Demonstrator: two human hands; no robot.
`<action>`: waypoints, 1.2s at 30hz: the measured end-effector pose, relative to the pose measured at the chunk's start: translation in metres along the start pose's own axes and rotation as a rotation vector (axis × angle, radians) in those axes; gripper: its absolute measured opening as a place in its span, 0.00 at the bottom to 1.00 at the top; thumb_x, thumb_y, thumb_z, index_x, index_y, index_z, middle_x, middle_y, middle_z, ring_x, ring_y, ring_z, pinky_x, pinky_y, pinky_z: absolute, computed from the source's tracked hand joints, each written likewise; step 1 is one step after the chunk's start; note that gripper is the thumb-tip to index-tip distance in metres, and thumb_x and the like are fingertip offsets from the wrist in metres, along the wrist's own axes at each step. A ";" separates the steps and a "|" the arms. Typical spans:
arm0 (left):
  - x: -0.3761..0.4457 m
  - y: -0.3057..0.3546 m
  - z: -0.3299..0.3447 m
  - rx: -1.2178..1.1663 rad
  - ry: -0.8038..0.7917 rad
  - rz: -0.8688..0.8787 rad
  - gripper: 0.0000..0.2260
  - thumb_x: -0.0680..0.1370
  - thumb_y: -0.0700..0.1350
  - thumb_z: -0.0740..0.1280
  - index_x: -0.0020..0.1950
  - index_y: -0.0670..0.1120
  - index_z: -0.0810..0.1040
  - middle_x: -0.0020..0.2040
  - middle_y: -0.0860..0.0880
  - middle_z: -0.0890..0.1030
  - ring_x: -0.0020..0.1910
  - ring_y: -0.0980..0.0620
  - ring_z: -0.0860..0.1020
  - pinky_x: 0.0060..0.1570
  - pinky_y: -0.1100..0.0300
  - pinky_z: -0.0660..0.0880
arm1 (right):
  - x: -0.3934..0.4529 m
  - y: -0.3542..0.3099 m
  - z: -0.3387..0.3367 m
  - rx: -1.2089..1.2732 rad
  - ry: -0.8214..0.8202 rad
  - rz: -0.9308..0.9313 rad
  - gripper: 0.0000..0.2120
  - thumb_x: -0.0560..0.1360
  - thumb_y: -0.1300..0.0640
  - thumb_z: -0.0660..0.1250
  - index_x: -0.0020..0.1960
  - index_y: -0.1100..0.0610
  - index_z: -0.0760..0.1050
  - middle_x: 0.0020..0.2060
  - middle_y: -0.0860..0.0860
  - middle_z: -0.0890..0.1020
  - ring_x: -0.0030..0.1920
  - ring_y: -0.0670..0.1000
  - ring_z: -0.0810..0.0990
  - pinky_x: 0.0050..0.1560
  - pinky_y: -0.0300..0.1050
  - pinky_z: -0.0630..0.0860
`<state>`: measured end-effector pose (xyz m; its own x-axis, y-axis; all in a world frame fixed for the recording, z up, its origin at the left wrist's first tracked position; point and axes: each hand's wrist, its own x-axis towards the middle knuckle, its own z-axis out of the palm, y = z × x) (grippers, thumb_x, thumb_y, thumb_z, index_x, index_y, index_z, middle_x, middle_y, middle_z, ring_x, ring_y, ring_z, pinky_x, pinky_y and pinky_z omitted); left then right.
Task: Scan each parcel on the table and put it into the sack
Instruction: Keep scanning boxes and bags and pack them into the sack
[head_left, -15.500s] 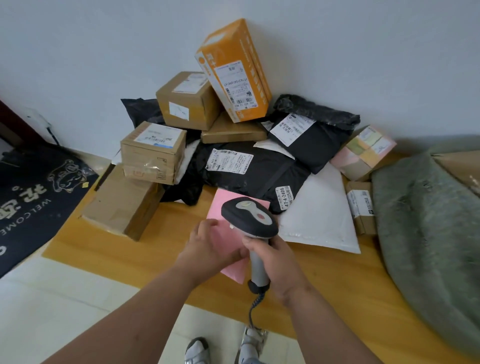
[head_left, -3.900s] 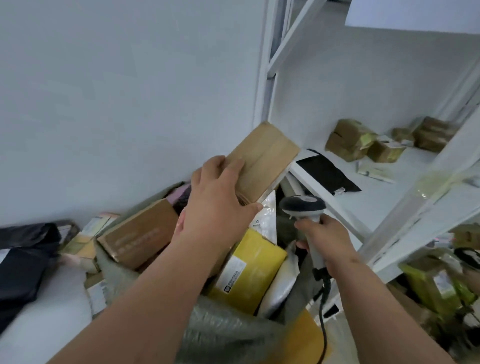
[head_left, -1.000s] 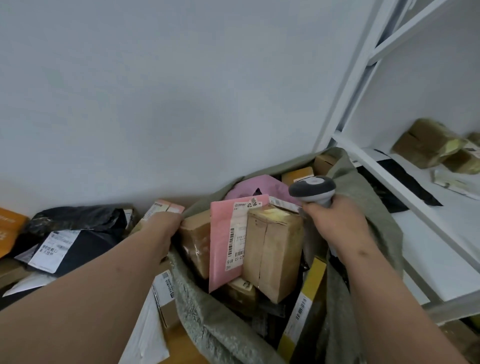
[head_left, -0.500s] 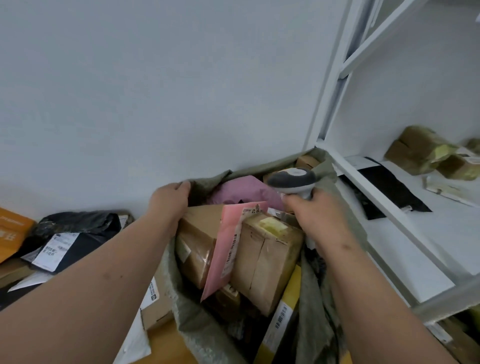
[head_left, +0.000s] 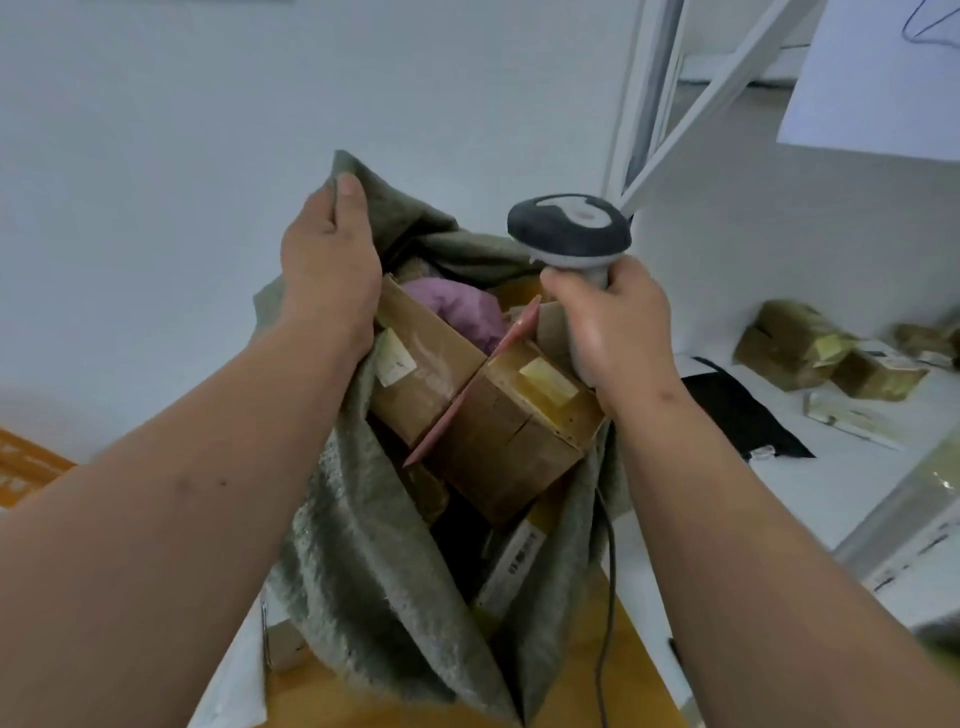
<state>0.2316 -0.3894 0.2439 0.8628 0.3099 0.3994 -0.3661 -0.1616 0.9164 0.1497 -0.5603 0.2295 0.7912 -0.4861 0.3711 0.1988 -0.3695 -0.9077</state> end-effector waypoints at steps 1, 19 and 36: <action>0.000 0.003 -0.001 -0.039 0.020 0.011 0.12 0.84 0.54 0.55 0.54 0.53 0.77 0.47 0.58 0.78 0.48 0.60 0.77 0.60 0.57 0.76 | 0.002 -0.002 -0.001 0.017 0.023 -0.027 0.05 0.74 0.54 0.70 0.42 0.49 0.74 0.37 0.44 0.78 0.39 0.42 0.76 0.41 0.39 0.72; -0.016 -0.054 -0.020 0.132 -0.093 -0.185 0.22 0.85 0.55 0.51 0.77 0.49 0.64 0.74 0.48 0.69 0.71 0.47 0.68 0.66 0.65 0.60 | 0.014 -0.018 -0.021 0.020 0.118 -0.083 0.07 0.75 0.53 0.69 0.41 0.51 0.73 0.35 0.43 0.76 0.38 0.43 0.75 0.45 0.45 0.73; -0.028 -0.129 -0.031 0.226 -0.309 -0.586 0.24 0.81 0.55 0.56 0.72 0.42 0.69 0.70 0.40 0.72 0.68 0.39 0.72 0.67 0.47 0.70 | -0.010 0.048 -0.029 -0.266 -0.072 0.326 0.12 0.76 0.49 0.68 0.37 0.50 0.70 0.45 0.53 0.79 0.51 0.57 0.78 0.59 0.56 0.76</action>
<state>0.2439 -0.3483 0.1149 0.9678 0.1304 -0.2153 0.2422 -0.2502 0.9374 0.1340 -0.5961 0.1879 0.8280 -0.5585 0.0501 -0.2169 -0.4014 -0.8898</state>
